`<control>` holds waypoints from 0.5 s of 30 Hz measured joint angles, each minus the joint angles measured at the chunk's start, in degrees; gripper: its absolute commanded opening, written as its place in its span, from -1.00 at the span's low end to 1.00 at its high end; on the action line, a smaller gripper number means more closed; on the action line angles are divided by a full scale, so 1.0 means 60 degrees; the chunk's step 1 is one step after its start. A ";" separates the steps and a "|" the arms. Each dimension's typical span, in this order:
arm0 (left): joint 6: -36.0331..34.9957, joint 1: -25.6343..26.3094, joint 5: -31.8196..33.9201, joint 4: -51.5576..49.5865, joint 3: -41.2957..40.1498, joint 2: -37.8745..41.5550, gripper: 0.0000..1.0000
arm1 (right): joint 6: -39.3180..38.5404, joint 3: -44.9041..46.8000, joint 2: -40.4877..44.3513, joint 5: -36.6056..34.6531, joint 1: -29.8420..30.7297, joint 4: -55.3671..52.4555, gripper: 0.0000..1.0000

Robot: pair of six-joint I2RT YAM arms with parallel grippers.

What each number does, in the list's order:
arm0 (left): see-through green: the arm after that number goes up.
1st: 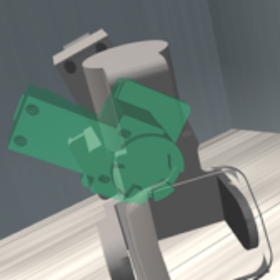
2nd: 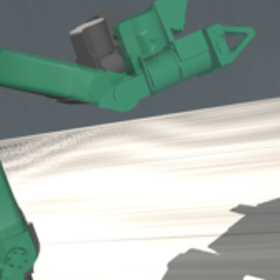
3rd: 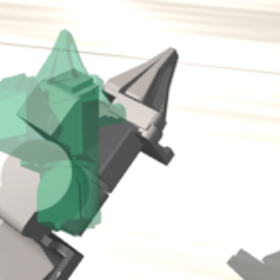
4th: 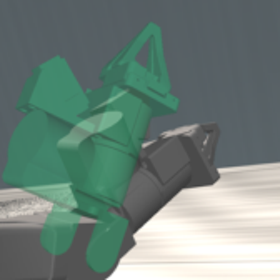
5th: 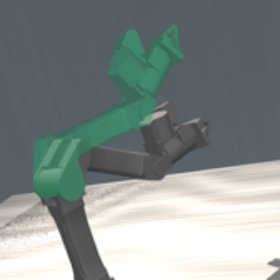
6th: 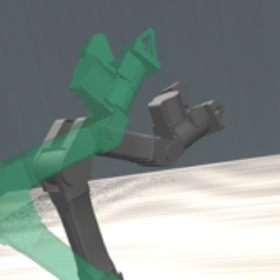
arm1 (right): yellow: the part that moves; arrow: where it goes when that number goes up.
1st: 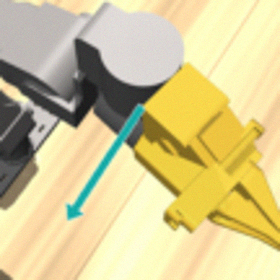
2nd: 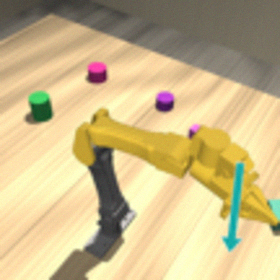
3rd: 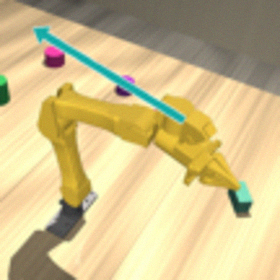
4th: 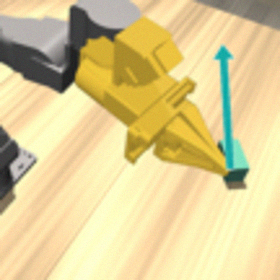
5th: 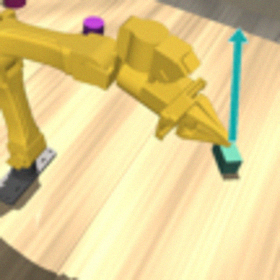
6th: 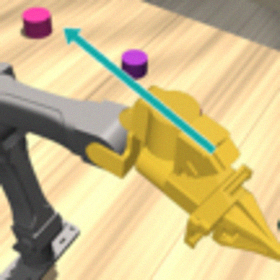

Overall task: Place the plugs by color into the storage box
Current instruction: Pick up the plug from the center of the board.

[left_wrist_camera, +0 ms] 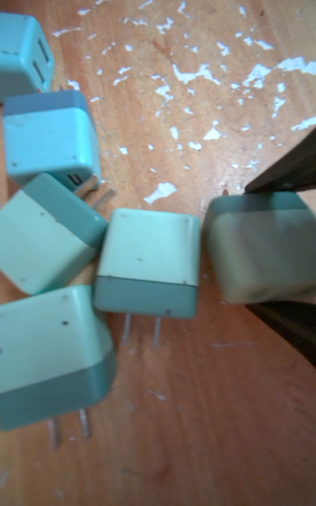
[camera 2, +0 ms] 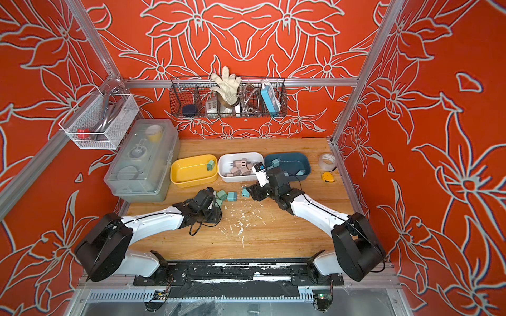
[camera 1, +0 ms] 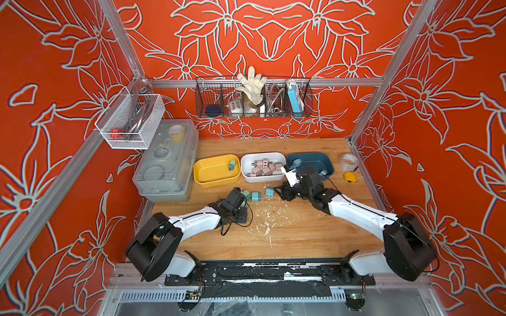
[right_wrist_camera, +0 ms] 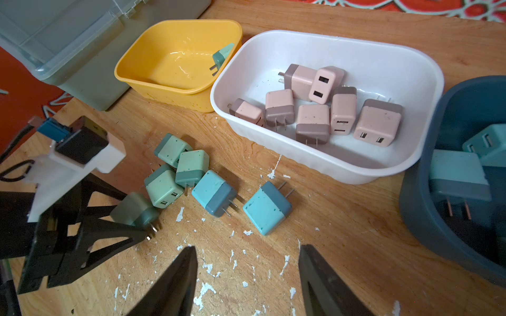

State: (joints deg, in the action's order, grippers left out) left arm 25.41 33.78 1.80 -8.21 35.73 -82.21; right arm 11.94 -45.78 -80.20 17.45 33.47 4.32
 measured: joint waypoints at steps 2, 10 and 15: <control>-0.0015 0.0000 -0.0055 0.0076 0.0270 -0.0324 0.10 | 0.0000 0.0000 -0.0047 0.0080 -0.0004 -0.0004 0.27; -0.0007 -0.0004 -0.0066 0.0106 0.0761 -0.0845 -0.02 | 0.0000 -0.0022 -0.0102 0.0113 -0.0004 -0.0146 0.27; -0.0004 -0.0004 -0.0087 0.0084 0.0761 -0.0823 -0.09 | 0.0004 -0.0040 -0.0208 0.0182 -0.0004 -0.0189 0.27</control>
State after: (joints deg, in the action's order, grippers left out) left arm 25.39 33.76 1.28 -7.70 40.29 -87.15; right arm 11.97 -46.02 -81.45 18.55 33.45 3.18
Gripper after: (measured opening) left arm 0.506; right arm 0.635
